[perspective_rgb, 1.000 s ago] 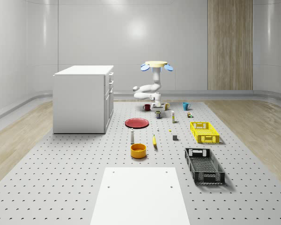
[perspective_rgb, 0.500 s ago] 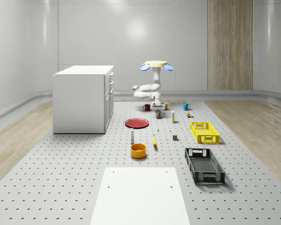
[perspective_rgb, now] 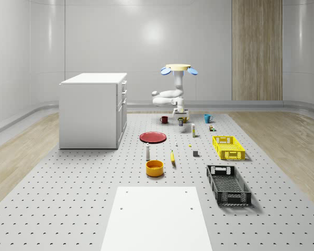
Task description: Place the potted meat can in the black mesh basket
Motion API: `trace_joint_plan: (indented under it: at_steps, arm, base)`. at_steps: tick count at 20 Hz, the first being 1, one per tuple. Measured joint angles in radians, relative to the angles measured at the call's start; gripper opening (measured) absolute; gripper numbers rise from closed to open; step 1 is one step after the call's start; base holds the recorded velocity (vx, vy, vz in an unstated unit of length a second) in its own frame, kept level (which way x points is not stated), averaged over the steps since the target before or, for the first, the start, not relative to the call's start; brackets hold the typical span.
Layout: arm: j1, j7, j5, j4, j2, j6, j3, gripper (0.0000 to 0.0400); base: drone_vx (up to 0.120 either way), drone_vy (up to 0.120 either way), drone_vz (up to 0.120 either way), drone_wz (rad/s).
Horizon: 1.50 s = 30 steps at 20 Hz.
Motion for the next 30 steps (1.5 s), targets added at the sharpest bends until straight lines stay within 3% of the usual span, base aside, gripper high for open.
trace_joint_plan:
  at_steps: [6, 24, 30]
  arm:
    - [-0.005, 0.003, 0.012, 0.0, -0.013, 0.011, 0.009, 0.029]
    - [-0.014, 0.002, 0.029, 0.002, -0.049, 0.043, 0.018, 0.029]
    - [-0.017, 0.003, 0.034, 0.002, -0.059, 0.053, 0.02, 0.029]
  base:
    - [0.12, 0.113, 0.013, 0.0]
    - [0.113, 0.0, 0.0, 0.0]
    - [0.12, 0.0, 0.087, 0.0]
